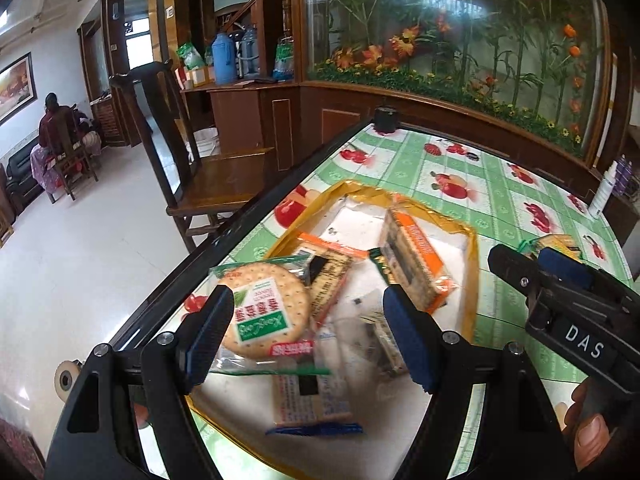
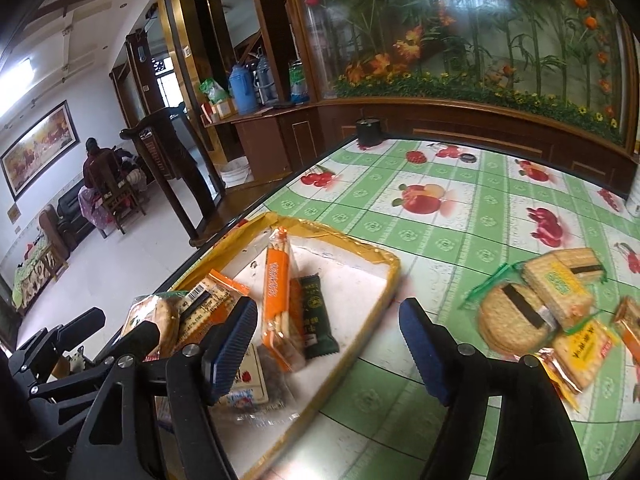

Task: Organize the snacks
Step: 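Move both open tools back over the snack pile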

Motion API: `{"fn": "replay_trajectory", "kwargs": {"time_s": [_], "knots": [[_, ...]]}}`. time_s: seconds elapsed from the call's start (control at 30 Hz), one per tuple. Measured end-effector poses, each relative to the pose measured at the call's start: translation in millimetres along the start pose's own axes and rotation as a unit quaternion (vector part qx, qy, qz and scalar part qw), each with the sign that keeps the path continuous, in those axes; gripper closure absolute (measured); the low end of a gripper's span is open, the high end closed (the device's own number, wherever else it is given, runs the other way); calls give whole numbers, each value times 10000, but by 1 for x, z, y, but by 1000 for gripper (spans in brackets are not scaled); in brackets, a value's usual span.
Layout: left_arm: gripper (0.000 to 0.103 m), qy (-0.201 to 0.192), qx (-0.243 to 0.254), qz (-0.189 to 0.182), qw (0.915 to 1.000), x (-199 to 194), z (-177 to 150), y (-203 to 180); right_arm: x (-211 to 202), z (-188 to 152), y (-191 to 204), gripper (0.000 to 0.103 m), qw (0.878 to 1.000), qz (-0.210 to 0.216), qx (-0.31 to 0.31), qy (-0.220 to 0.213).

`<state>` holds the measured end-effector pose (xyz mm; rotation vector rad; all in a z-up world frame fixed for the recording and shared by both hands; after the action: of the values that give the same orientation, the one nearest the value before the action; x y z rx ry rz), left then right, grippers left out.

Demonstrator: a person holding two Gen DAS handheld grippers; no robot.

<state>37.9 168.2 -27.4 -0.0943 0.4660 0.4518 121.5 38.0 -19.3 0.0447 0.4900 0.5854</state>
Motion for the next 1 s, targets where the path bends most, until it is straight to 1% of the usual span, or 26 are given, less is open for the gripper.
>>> {"fn": "replay_trajectory", "kwargs": {"time_s": [0.2,0.3,0.47,0.63,0.87,1.0], "knots": [[26,-61,82,-258,9996,-11,1,-28,-27,-2,-24,19,9997,-209,85,-110],[26,-35,158,-412,9990,-13,-1,-46,-43,-5,-42,16,9989,-415,148,-170],[26,6,285,-645,9975,-18,-6,-76,-67,-13,-81,15,9961,-775,378,-186],[26,131,433,-932,9946,-18,-13,-112,-92,-28,-123,15,9914,-1105,683,-181],[26,261,668,-1173,9905,-17,-22,-151,-124,-48,-178,14,9829,-1538,1003,-151],[26,410,793,-1296,9875,-12,-30,-172,-136,-56,-206,14,9776,-1742,1170,-135]]}}
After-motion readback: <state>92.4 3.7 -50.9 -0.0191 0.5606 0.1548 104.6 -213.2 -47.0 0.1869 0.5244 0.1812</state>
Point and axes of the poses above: each gripper's, at about its wrist camera, not at the fingertips, and x roughly the way its jaws point, y to its left, z to its top, the point moved 5 cm from there along x, roughly the way its jaws point, and after that the axes turned 14 degrees about -y, right-handed, at the moved point
